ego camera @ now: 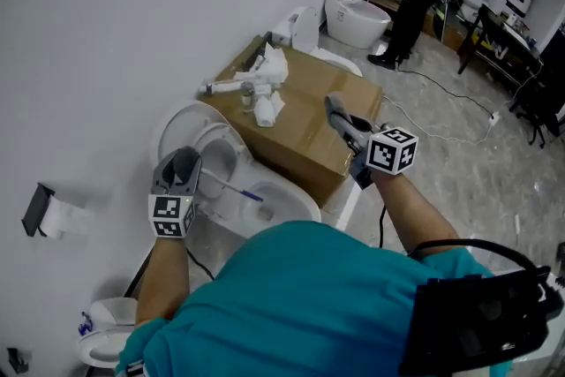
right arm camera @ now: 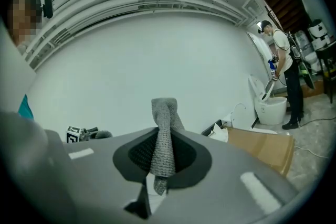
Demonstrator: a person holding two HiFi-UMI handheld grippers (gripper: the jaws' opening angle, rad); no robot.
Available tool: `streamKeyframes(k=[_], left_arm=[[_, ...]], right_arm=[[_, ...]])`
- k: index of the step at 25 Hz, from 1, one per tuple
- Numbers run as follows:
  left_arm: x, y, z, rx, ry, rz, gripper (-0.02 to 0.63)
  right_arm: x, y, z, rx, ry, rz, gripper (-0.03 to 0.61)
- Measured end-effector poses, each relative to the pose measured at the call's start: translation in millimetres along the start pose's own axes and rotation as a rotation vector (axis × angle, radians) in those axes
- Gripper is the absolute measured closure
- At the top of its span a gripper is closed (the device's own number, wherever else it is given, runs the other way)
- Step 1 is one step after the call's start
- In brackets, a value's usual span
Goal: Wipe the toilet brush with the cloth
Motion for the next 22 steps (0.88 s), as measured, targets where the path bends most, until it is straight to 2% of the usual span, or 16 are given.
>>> streamKeyframes(k=[3, 8, 22], left_arm=[[2, -2, -4, 0.01, 0.0, -0.008, 0.425], [2, -10, -6, 0.014, -0.004, 0.025, 0.425], [0, -29, -3, 0.03, -0.009, 0.052, 0.425]], right_arm=[[-3, 3, 4, -0.015, -0.003, 0.0, 0.561], [-9, 6, 13, -0.028, -0.017, -0.015, 0.561], [-14, -7, 15, -0.007, -0.035, -0.051, 0.561]])
Point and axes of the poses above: the fingertips, and each gripper's own axes: z forward along the fingers, x to its right, y out of its underside, the point moved 1 cm from there along -z, backward along the fingers, and after that the axes turned 10 degrees about y, right-handed, at the moved point
